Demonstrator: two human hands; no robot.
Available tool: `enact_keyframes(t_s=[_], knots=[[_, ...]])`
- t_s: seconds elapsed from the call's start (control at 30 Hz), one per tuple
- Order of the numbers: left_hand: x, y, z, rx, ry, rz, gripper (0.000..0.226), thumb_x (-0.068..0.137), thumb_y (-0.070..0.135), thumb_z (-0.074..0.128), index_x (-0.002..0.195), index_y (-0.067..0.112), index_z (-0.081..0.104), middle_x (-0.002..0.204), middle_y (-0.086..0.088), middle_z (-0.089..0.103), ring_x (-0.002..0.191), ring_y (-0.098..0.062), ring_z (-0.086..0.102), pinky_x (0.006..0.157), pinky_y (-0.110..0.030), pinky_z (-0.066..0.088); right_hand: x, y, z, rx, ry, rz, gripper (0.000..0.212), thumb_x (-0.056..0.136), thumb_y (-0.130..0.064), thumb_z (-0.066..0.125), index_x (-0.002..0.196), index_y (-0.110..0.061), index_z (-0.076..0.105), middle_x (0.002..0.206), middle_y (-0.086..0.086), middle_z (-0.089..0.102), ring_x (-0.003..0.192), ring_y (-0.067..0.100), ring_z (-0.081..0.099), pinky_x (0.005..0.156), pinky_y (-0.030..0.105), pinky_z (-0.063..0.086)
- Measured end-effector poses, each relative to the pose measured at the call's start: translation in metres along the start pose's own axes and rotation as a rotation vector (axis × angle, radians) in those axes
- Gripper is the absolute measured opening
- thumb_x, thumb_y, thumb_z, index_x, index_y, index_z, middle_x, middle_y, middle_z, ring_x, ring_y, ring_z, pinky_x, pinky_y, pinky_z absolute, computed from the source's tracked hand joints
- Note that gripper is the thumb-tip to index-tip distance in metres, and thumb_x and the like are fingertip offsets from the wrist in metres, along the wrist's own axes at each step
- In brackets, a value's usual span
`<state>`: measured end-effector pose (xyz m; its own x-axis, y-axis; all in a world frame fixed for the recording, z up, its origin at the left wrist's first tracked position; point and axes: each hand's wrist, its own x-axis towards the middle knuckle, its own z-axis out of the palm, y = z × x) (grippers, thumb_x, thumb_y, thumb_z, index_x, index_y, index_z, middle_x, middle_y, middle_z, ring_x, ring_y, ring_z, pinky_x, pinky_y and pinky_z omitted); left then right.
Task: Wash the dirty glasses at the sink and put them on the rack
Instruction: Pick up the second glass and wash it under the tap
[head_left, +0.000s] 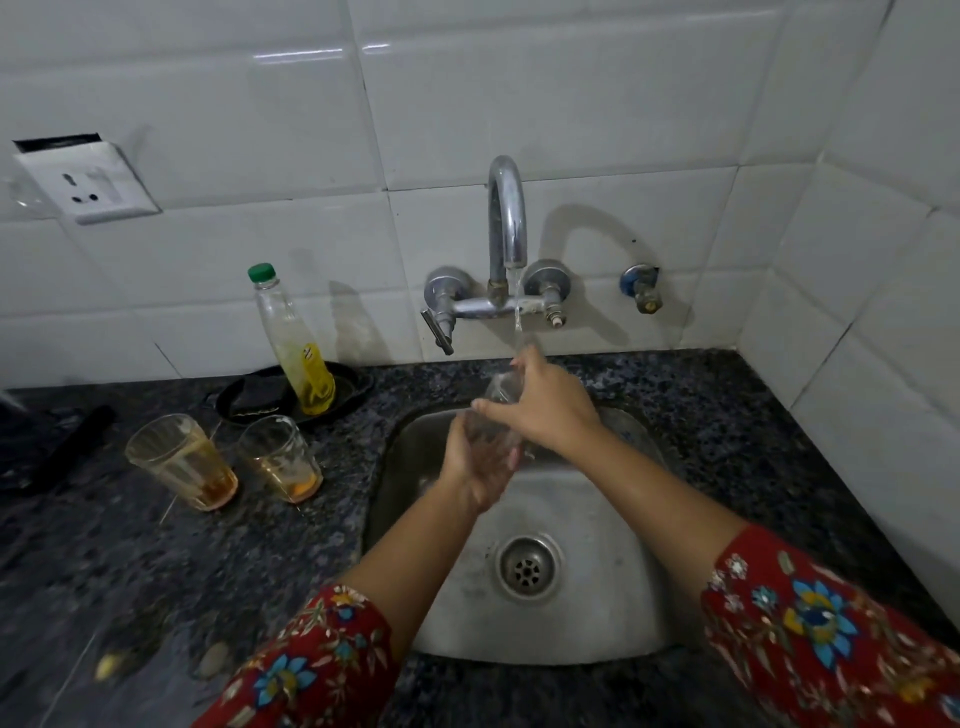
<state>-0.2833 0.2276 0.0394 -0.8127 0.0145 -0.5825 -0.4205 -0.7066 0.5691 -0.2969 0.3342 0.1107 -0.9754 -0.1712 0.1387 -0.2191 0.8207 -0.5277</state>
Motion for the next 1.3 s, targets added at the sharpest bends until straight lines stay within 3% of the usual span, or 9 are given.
enact_keyframes(t_s=[0.2,0.3,0.47,0.63,0.73,0.83,1.03,1.13,1.3], knots=[[-0.006,0.014,0.016,0.378,-0.09,0.153,0.063,0.067,0.051,0.08,0.11,0.006,0.068,0.108,-0.013,0.072,0.103,-0.029,0.066,0.094,-0.044,0.052,-0.051,0.044,0.014,0.243,-0.086,0.156,0.071,0.063,-0.035,0.082,0.111,-0.022,0.031,0.101,-0.001,0.062,0.082,0.019,0.065,0.068,0.037,0.055],[-0.009,0.001,0.022,0.605,-0.106,0.244,0.042,0.066,0.031,0.085,0.099,0.008,0.073,0.091,-0.007,0.075,0.089,-0.024,0.069,0.083,-0.036,0.055,-0.058,0.049,0.029,0.199,-0.162,0.196,0.065,0.056,-0.032,0.079,0.111,-0.019,0.045,0.094,-0.001,0.066,0.079,0.017,0.066,0.062,0.031,0.053],[-0.01,0.015,0.012,0.553,-0.433,0.098,0.027,0.079,0.034,0.07,0.094,0.012,0.075,0.1,-0.009,0.071,0.094,-0.025,0.066,0.096,-0.044,0.048,-0.061,0.052,0.014,1.171,-0.684,0.407,0.031,0.073,-0.008,0.068,0.103,-0.008,0.063,0.092,0.01,0.069,0.079,0.024,0.069,0.062,0.027,0.053],[-0.013,0.002,0.018,0.737,-0.07,0.389,0.066,0.05,0.042,0.088,0.104,0.007,0.07,0.096,-0.007,0.075,0.094,-0.026,0.071,0.091,-0.042,0.055,-0.05,0.044,0.033,0.673,-0.295,0.356,0.069,0.063,-0.024,0.085,0.119,-0.023,0.045,0.108,-0.005,0.06,0.1,0.016,0.06,0.072,0.029,0.052],[-0.022,0.016,0.017,0.667,-0.239,0.201,0.055,0.08,0.051,0.067,0.116,0.009,0.066,0.103,-0.005,0.073,0.102,-0.028,0.068,0.094,-0.044,0.05,-0.049,0.051,0.036,0.93,-0.383,0.371,0.057,0.067,-0.01,0.083,0.112,-0.021,0.049,0.109,0.001,0.064,0.103,0.019,0.063,0.088,0.039,0.053],[-0.021,0.036,0.016,0.639,-0.013,0.355,0.042,0.098,0.045,0.046,0.12,0.012,0.061,0.123,-0.002,0.066,0.108,-0.019,0.061,0.103,-0.041,0.04,-0.044,0.056,0.034,1.003,-0.37,0.373,0.054,0.064,0.001,0.081,0.103,-0.023,0.053,0.105,0.005,0.065,0.097,0.021,0.064,0.088,0.041,0.053],[-0.019,0.069,0.035,0.647,0.167,0.709,0.06,0.099,0.017,0.049,0.153,0.014,0.022,0.158,-0.006,0.028,0.143,-0.021,0.029,0.116,-0.037,0.028,-0.037,0.026,0.033,1.013,-0.241,0.33,0.058,0.062,-0.004,0.083,0.108,-0.026,0.057,0.111,-0.002,0.063,0.103,0.02,0.061,0.089,0.043,0.052],[-0.016,0.083,0.041,0.713,0.126,0.724,0.071,0.097,0.016,0.051,0.155,0.019,0.012,0.161,-0.003,0.019,0.147,-0.022,0.023,0.119,-0.045,0.024,-0.049,0.029,0.038,1.021,-0.285,0.317,0.056,0.064,0.003,0.08,0.106,-0.028,0.059,0.107,-0.006,0.066,0.092,0.011,0.062,0.072,0.032,0.053],[-0.019,0.08,0.043,0.741,0.094,0.707,0.073,0.098,0.013,0.049,0.156,0.021,0.006,0.163,0.0,0.011,0.147,-0.023,0.019,0.119,-0.042,0.023,-0.04,0.04,0.033,1.061,-0.148,0.433,0.068,0.061,0.0,0.083,0.115,-0.021,0.047,0.117,0.001,0.06,0.103,0.018,0.059,0.075,0.035,0.051]])
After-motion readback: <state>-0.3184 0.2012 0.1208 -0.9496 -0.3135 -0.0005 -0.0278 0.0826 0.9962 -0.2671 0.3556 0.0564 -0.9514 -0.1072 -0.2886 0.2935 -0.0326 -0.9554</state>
